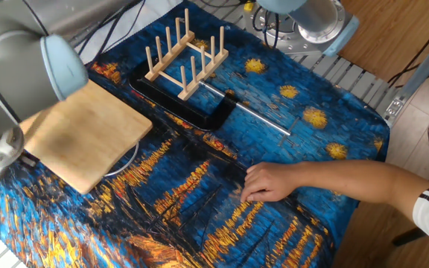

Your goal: Put the knife on the knife rack

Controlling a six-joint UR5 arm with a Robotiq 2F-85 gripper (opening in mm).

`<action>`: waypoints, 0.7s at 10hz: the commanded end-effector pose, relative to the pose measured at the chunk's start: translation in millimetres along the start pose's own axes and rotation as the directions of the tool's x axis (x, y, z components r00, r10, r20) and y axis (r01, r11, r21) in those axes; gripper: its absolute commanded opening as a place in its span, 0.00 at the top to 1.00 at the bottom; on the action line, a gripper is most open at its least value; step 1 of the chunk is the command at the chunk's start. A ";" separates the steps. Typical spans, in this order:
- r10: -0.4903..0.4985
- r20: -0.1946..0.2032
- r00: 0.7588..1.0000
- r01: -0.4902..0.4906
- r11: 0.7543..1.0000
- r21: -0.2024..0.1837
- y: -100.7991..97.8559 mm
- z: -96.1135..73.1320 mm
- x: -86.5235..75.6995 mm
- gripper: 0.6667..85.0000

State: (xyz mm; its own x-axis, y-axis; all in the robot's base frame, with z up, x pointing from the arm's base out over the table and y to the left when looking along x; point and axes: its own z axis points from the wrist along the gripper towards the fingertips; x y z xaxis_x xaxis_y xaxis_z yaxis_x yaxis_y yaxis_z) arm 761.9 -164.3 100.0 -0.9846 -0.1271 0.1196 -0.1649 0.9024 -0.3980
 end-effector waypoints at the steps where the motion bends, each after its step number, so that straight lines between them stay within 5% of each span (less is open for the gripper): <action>1: 0.054 -0.003 0.999 -0.054 0.996 -0.074 27.5 -22.8 7.1 1.00; 5: 0.004 0.086 0.996 0.003 0.997 -0.078 28.6 -23.9 -15.2 1.00; 6: 0.013 0.098 0.995 -0.002 0.994 -0.112 37.2 -25.1 -18.6 1.00; 7: -0.019 0.156 0.988 0.041 0.989 -0.139 45.6 -27.9 -32.3 1.00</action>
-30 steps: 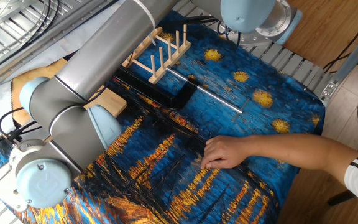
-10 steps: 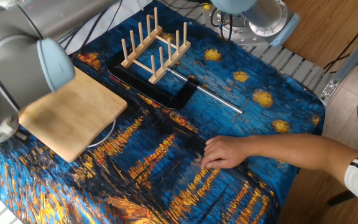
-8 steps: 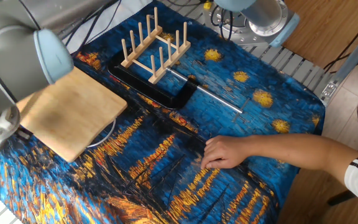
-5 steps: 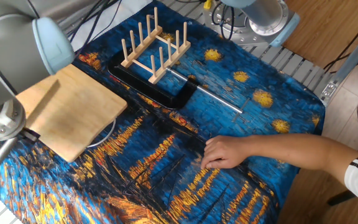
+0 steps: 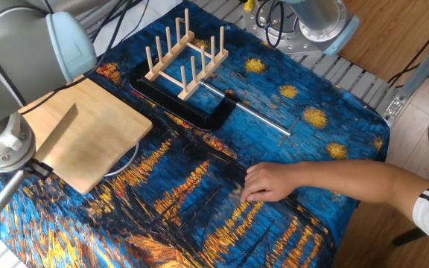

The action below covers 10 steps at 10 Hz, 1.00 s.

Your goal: Put the knife on the knife rack

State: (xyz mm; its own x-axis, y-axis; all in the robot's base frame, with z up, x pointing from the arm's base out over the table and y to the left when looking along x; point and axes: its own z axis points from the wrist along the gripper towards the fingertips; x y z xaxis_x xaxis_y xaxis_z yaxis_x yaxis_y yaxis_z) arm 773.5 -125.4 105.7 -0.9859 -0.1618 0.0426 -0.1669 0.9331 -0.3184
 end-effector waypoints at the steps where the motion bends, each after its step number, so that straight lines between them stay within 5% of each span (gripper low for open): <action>1: -0.051 0.103 0.993 0.059 0.995 -0.076 20.9 -4.4 -24.8 1.00; 3: -0.025 0.066 0.997 0.034 0.989 -0.143 37.4 -5.5 -15.2 1.00; 7: 0.075 -0.017 0.997 -0.077 0.976 -0.204 76.5 -79.7 43.0 1.00; 8: 0.070 -0.043 0.997 -0.076 0.982 -0.175 77.1 -88.1 52.3 1.00; 10: 0.035 -0.014 0.999 -0.037 0.979 -0.203 84.5 -80.7 29.1 1.00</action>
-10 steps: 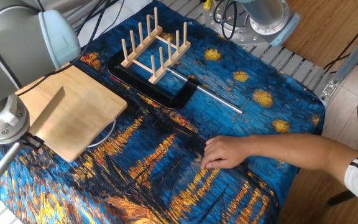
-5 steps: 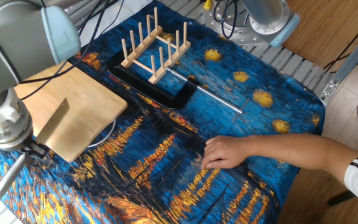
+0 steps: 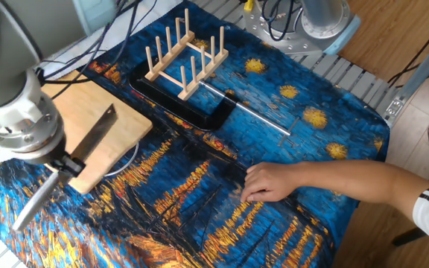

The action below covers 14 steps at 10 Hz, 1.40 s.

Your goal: Put the knife on the knife rack

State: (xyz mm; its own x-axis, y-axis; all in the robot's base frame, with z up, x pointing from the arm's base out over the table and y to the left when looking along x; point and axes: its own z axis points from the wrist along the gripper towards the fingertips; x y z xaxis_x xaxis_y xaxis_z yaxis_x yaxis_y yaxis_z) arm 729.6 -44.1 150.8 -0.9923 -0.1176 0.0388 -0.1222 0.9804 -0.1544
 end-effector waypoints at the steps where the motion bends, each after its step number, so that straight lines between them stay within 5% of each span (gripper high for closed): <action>1: -0.043 0.014 0.999 0.043 0.999 -0.030 16.4 -4.0 -14.2 1.00; 4: -0.112 0.093 0.989 0.113 0.994 0.004 10.2 -4.9 -34.9 1.00; 5: -0.116 0.108 0.987 0.119 0.993 -0.025 18.2 -5.4 -37.9 1.00; 6: -0.104 0.122 0.987 0.119 0.986 -0.119 42.8 -7.6 -38.9 1.00; 7: -0.105 0.114 0.988 0.122 0.980 -0.157 52.4 -8.8 -35.6 1.00; 9: -0.079 0.067 0.995 0.088 0.985 -0.151 49.2 -15.3 -13.1 1.00; 11: -0.057 0.048 0.997 0.064 0.986 -0.154 51.7 -38.9 28.0 1.00; 13: -0.046 0.068 0.997 0.056 0.987 -0.151 48.6 -47.1 53.1 1.00; 14: -0.048 0.092 0.995 0.061 0.988 -0.143 44.4 -44.5 51.0 1.00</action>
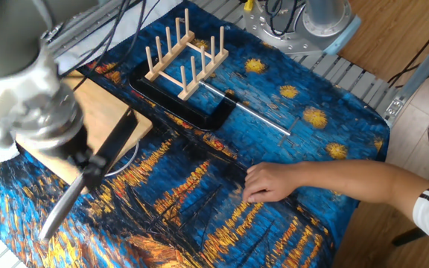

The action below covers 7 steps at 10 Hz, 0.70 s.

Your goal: Put the knife on the knife rack

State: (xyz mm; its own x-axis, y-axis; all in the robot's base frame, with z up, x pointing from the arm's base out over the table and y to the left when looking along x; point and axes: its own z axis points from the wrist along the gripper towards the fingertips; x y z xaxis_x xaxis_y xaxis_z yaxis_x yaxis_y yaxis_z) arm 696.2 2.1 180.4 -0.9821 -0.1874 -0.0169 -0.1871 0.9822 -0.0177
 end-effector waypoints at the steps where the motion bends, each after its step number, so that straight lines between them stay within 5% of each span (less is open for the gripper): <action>1: 0.005 0.033 0.999 -0.006 1.000 0.014 -4.4 -6.5 10.7 1.00; 4: -0.003 0.023 1.000 0.002 1.000 0.031 -8.8 -6.5 13.1 1.00; 6: 0.030 0.076 0.997 -0.035 0.997 0.069 -19.3 -7.7 0.1 1.00; 7: 0.042 0.076 0.996 -0.045 0.998 0.044 -12.9 -7.3 0.0 1.00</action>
State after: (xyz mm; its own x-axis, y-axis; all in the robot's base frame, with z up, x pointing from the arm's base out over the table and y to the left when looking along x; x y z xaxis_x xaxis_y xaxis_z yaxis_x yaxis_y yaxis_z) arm 692.5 -12.6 186.7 -0.9832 -0.1702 -0.0657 -0.1656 0.9837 -0.0697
